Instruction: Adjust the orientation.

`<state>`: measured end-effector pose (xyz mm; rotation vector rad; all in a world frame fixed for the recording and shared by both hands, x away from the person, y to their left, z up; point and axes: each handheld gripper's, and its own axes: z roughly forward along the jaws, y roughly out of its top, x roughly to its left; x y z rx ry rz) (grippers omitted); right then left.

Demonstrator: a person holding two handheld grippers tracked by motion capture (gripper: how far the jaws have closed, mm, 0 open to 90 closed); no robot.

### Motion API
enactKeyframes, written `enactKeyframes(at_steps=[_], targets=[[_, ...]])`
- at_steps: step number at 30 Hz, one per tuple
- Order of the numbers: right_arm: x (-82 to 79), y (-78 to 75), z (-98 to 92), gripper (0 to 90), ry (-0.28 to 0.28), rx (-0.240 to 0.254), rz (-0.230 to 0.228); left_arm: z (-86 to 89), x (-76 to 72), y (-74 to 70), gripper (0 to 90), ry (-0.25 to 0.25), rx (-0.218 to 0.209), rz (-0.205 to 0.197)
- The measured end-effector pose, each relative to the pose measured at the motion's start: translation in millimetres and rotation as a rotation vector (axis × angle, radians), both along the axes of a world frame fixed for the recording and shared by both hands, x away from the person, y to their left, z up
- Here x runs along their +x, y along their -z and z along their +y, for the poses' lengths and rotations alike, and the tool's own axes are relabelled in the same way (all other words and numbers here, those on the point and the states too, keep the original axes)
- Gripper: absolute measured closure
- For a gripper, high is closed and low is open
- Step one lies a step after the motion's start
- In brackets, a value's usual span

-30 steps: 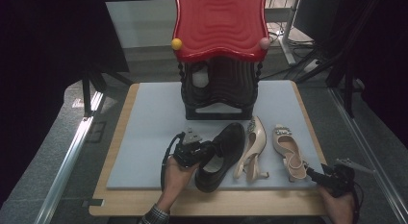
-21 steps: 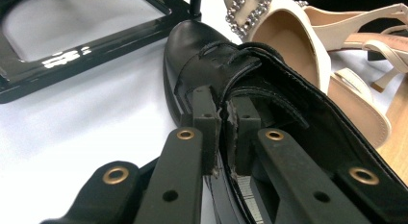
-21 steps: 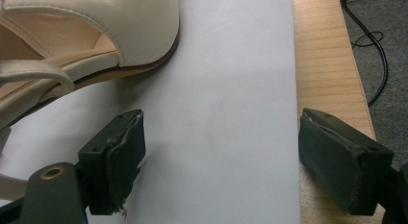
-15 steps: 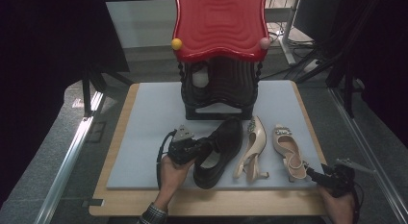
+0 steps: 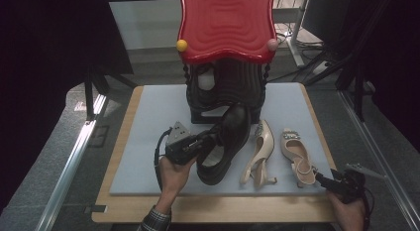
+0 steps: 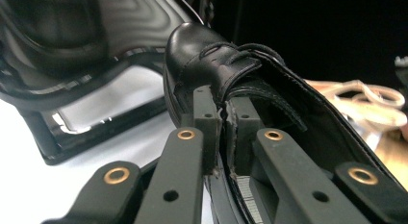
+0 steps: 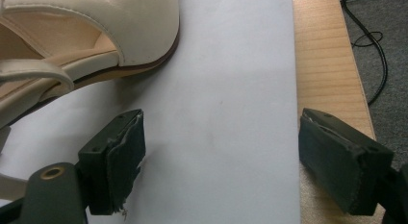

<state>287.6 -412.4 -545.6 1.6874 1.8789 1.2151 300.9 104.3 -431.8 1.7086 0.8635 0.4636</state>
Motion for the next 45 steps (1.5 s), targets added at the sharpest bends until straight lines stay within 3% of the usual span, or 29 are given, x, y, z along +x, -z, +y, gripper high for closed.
enactKeyframes(at_steps=[6,17,22,30,37,45], targets=[[0.0,0.0,0.1,17.2,0.000,0.001,0.001,-4.8,9.6,-9.2,85.2,-0.044,-0.030,-0.053],[-0.2,-0.1,-0.1,17.2,0.004,0.011,0.005,-33.3,45.1,-11.7,85.2,-0.147,-0.028,-0.143],[-0.1,0.2,-1.2,17.2,-0.001,0.012,0.001,-47.4,63.9,-12.0,85.2,-0.173,-0.034,-0.157],[-0.3,0.3,-2.8,17.2,-0.003,0.028,0.001,-67.5,96.4,-14.1,85.2,-0.259,-0.026,-0.189],[-0.2,0.3,-2.8,17.2,-0.003,0.029,0.001,-79.6,119.5,-17.8,85.1,-0.312,-0.052,-0.215],[-0.1,0.2,-1.7,17.2,-0.005,0.013,0.000,-94.9,144.5,-21.8,85.1,-0.383,-0.031,-0.243]])
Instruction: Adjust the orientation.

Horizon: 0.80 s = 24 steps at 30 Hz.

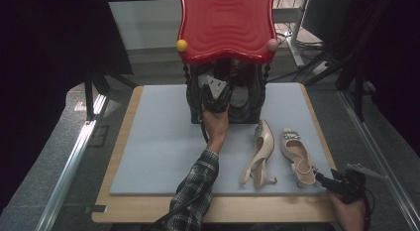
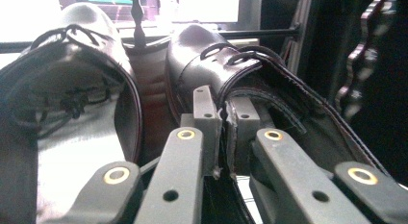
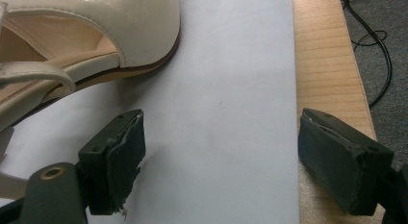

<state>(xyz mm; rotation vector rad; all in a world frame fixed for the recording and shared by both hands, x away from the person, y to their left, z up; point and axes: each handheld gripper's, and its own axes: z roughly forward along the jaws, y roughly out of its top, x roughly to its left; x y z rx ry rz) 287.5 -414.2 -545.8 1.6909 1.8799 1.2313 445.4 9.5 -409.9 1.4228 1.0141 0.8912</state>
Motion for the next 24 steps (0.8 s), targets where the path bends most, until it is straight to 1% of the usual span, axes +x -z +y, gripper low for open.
enactKeyframes(at_steps=[1,3,4,6,7,8,9,11,12,14,15,16,17,19,21,23,24], targets=[[0.0,0.0,0.0,17.2,0.000,0.000,0.000,-2.1,3.1,-0.1,85.0,-0.005,-0.003,-0.001],[-0.1,-0.1,0.0,17.2,0.001,0.005,0.002,-4.3,7.1,-0.8,85.0,-0.016,0.005,-0.003],[-0.1,-0.1,-0.1,17.2,0.001,0.007,0.002,-5.4,9.0,-0.8,85.0,-0.022,0.001,-0.001],[-0.2,-0.2,-0.2,17.2,0.001,0.009,0.003,-8.3,13.1,-0.4,84.9,-0.043,0.007,0.007],[-0.2,-0.1,-0.2,17.2,0.001,0.008,0.003,-9.0,14.6,0.2,84.7,-0.053,0.003,0.015],[-0.1,-0.1,-0.2,17.2,0.001,0.007,0.003,-8.0,16.3,0.2,84.5,-0.055,-0.013,0.027],[-0.2,-0.2,-0.3,17.2,-0.001,0.006,0.004,-7.1,17.2,0.1,84.0,-0.052,-0.025,0.030],[-0.1,-0.3,-0.2,17.1,-0.002,0.004,0.004,-7.0,17.4,-1.0,81.8,-0.041,-0.009,0.034],[-0.1,-0.2,-0.3,17.1,-0.003,0.002,0.003,-6.3,17.5,-2.6,79.3,-0.038,-0.005,0.043],[0.0,-0.1,-0.3,17.1,-0.005,-0.002,0.000,-3.8,18.8,-4.3,73.3,-0.013,-0.013,0.065],[0.0,-0.1,0.0,17.1,-0.004,-0.002,0.001,-2.3,18.2,-4.2,69.6,-0.005,-0.028,0.067],[-0.2,-0.4,0.5,17.1,-0.002,-0.001,0.004,-1.0,17.0,-3.8,65.8,0.008,-0.039,0.066],[-0.2,-0.5,0.8,17.1,-0.001,-0.004,0.005,-0.2,15.7,-3.4,65.3,0.022,-0.041,0.066],[-0.2,-0.5,1.0,17.1,-0.001,-0.005,0.005,1.2,10.9,-3.8,61.5,0.034,-0.045,0.061],[-0.2,-0.4,0.7,17.1,-0.001,-0.002,0.005,3.8,5.0,-4.3,60.7,0.059,-0.058,0.046],[-0.2,-0.4,0.5,17.1,-0.002,-0.001,0.005,6.9,-5.0,-6.5,60.6,0.076,-0.051,0.027],[-0.2,-0.4,0.7,17.1,-0.001,-0.003,0.005,7.3,-8.4,-7.2,60.8,0.085,-0.056,0.022]])
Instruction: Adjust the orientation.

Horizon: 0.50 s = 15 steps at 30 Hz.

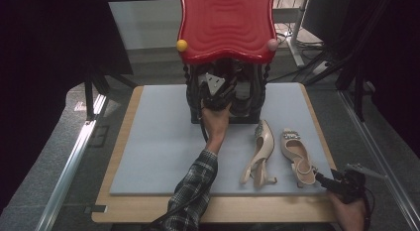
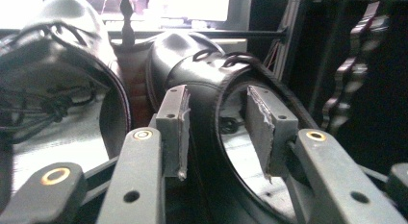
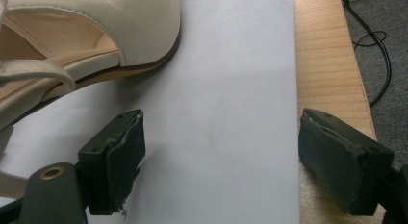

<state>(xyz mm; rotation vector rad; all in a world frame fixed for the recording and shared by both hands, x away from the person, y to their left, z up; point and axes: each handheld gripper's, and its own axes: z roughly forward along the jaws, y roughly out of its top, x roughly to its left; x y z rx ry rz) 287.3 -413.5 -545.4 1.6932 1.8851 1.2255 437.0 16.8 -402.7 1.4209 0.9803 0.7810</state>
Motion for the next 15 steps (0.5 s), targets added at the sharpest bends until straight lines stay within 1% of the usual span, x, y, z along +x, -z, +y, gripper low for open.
enactKeyframes(at_steps=[1,3,6,11,13,15], targets=[[0.0,0.0,0.2,17.1,0.000,-0.001,0.000,1.7,-5.9,-0.8,61.1,0.017,0.012,-0.006],[-0.1,-0.2,0.5,17.1,0.000,-0.002,0.001,3.6,-14.0,-0.4,63.8,0.041,0.024,-0.013],[0.0,-0.1,0.5,17.1,0.000,-0.006,0.000,7.9,-27.4,4.7,70.0,0.080,0.047,-0.009],[0.1,0.0,0.6,17.1,0.000,-0.008,-0.001,19.6,-44.8,23.3,84.0,0.163,0.017,0.021],[0.0,-0.1,0.7,17.1,0.001,-0.008,0.000,21.6,-49.9,32.1,89.0,0.200,0.014,0.042],[0.1,0.0,0.7,17.1,-0.001,-0.011,-0.002,19.8,-53.5,40.3,89.6,0.228,0.028,0.062]])
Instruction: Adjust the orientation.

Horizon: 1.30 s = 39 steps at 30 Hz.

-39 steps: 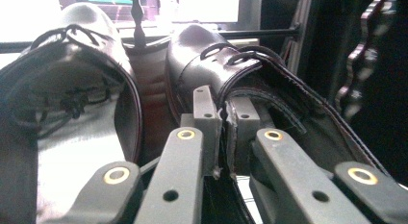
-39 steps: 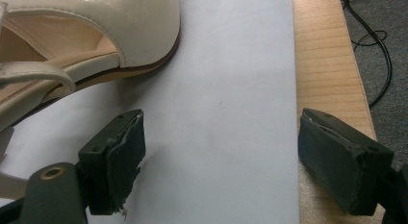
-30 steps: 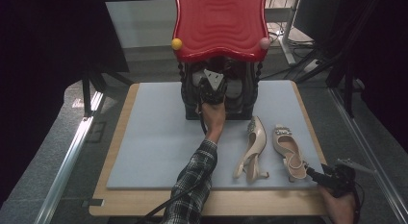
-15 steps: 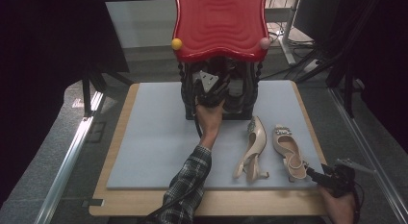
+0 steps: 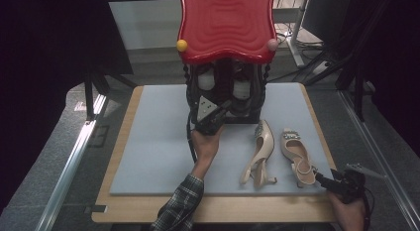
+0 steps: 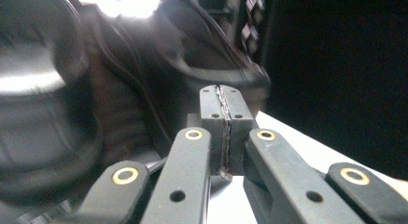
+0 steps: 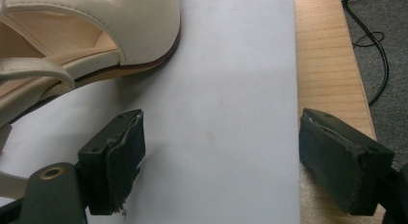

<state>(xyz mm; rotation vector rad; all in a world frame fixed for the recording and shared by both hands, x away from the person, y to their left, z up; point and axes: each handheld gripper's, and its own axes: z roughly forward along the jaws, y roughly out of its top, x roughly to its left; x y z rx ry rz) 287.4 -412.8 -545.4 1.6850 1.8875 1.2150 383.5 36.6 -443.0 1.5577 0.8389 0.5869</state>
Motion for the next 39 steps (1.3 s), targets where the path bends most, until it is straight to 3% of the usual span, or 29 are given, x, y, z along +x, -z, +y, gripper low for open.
enactKeyframes(at_steps=[8,15,18,21,26,39], targets=[[0.0,0.1,0.0,17.1,-0.001,-0.004,-0.001,-21.6,2.3,27.3,89.8,0.065,0.077,0.064],[-0.1,0.0,0.0,17.1,0.003,0.005,0.001,-36.9,16.5,43.6,89.8,0.027,0.136,0.088],[-0.1,-0.1,-0.4,17.1,0.002,0.007,0.003,-36.9,21.9,45.1,89.9,0.032,0.133,0.080],[-0.1,0.1,-0.5,17.1,0.004,0.011,0.002,-39.1,21.8,43.7,89.9,0.023,0.161,0.062],[-0.2,0.0,-0.1,17.1,0.004,0.008,0.002,-38.3,28.7,42.4,89.9,0.013,0.142,0.074],[0.0,0.2,-1.1,17.1,0.000,0.012,0.000,-42.1,50.7,33.9,89.9,-0.013,0.141,0.079]])
